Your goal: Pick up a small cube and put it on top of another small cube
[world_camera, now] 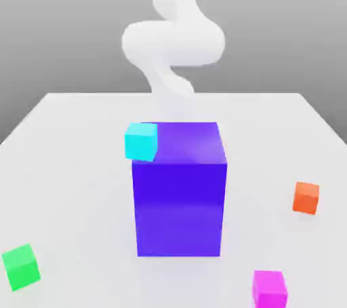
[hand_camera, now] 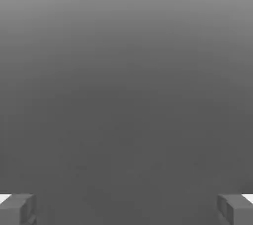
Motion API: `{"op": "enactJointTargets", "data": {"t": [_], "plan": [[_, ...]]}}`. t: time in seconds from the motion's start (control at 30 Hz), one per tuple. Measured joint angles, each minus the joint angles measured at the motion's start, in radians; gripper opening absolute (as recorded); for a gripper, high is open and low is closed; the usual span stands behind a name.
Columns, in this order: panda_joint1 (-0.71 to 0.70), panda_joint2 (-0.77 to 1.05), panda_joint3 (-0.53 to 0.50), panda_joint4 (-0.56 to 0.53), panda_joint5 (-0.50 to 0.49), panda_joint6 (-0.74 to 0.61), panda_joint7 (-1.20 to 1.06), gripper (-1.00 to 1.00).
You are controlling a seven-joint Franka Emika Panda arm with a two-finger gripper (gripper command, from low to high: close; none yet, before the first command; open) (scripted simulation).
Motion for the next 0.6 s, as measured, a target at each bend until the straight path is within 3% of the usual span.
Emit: {"op": "enactJointTargets", "data": {"t": [0.3, 0.6], "plan": [[0.213, 0.314, -0.117, -0.017, 0.125, 0.092, -0.412, 0.0], [0.335, 0.622, -0.135, -0.033, 0.236, 0.182, -0.807, 0.0]]}}
